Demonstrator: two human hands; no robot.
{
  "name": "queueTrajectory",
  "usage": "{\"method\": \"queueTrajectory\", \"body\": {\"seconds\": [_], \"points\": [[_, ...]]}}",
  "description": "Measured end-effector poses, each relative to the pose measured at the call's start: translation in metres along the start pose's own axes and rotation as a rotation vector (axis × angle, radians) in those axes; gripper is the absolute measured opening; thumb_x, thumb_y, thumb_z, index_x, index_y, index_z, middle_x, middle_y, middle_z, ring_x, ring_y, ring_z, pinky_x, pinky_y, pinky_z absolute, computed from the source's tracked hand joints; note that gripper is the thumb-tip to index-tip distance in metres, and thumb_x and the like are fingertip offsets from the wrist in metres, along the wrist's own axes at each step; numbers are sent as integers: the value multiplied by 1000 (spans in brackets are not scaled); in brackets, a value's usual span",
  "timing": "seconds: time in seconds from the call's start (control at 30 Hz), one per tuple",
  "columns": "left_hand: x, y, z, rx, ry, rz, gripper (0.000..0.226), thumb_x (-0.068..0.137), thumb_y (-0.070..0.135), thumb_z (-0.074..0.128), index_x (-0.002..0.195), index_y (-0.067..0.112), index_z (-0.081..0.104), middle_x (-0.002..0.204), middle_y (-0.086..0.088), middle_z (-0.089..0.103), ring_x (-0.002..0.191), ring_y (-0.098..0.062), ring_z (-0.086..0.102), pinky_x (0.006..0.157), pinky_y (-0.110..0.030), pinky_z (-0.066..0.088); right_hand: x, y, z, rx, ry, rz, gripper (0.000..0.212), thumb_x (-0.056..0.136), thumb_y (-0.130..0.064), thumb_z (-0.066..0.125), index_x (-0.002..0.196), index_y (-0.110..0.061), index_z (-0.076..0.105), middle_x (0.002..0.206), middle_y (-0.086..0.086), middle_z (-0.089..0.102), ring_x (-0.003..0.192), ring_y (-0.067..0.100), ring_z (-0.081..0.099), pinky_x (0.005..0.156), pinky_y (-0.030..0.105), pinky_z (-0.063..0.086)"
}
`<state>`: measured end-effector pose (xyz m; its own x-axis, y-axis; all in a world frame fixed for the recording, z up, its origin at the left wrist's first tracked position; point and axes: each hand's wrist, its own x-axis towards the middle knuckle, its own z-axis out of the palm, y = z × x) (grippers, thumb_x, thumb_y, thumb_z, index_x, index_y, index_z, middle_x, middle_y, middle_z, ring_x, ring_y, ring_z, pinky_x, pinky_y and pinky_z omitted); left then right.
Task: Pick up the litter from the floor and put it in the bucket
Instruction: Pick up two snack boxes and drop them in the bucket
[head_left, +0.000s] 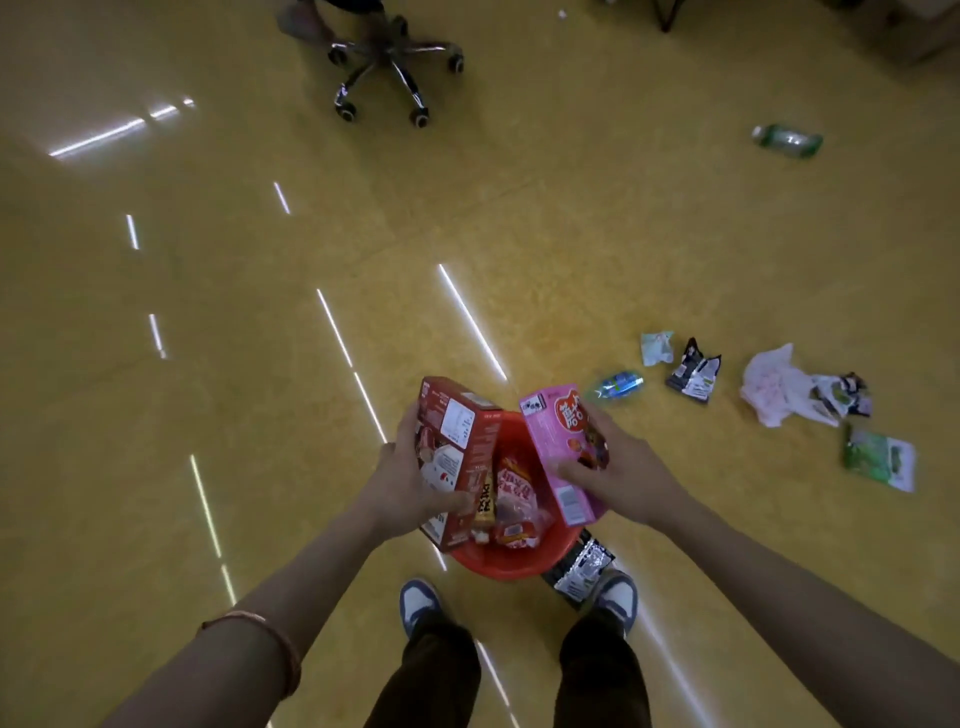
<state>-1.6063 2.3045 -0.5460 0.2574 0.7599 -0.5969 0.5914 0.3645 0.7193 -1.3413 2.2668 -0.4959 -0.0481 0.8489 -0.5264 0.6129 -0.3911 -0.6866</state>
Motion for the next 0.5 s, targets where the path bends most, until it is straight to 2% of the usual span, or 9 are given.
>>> {"method": "queueTrajectory", "body": {"seconds": [0.07,0.17,0.23,0.3,0.4,0.5], "points": [[17,-17,4,-2,-64,-1,131,44,50,92,140,53,3,120,9,62,113,-26,59,92,-54,48,12,19,27,35,-11,71,87,84,-43,65,151,-27,12,116,-12,58,90,8,60,84,24,46],[40,-40,17,63,-219,-36,125,59,37,87,146,34,-3,114,10,64,101,-12,64,90,-37,53,34,51,64,51,-31,145,86,84,-45,65,150,-28,13,119,-13,55,92,9,57,82,22,44],[61,-59,30,111,-285,-76,121,65,37,83,146,33,-7,114,10,62,100,-11,63,89,-31,51,53,74,86,44,-52,164,84,84,-44,65,149,-26,16,124,-10,56,98,10,57,85,23,44],[86,-83,46,136,-286,-117,122,67,47,79,147,35,-12,123,7,61,106,-15,62,94,-34,49,76,100,107,47,-54,187,84,84,-46,64,150,-25,17,131,-6,57,107,14,59,93,28,46],[126,-118,76,129,-252,-187,111,74,55,69,147,37,-14,132,4,56,112,-20,59,96,-33,46,116,142,135,40,-71,247,86,85,-49,62,151,-24,13,137,-2,52,118,20,55,99,29,40],[159,-149,103,163,-234,-232,108,77,57,64,147,33,-16,142,1,46,122,-25,52,103,-37,41,150,181,163,31,-112,274,87,85,-53,60,151,-23,13,139,0,51,120,23,54,102,33,41]]}}
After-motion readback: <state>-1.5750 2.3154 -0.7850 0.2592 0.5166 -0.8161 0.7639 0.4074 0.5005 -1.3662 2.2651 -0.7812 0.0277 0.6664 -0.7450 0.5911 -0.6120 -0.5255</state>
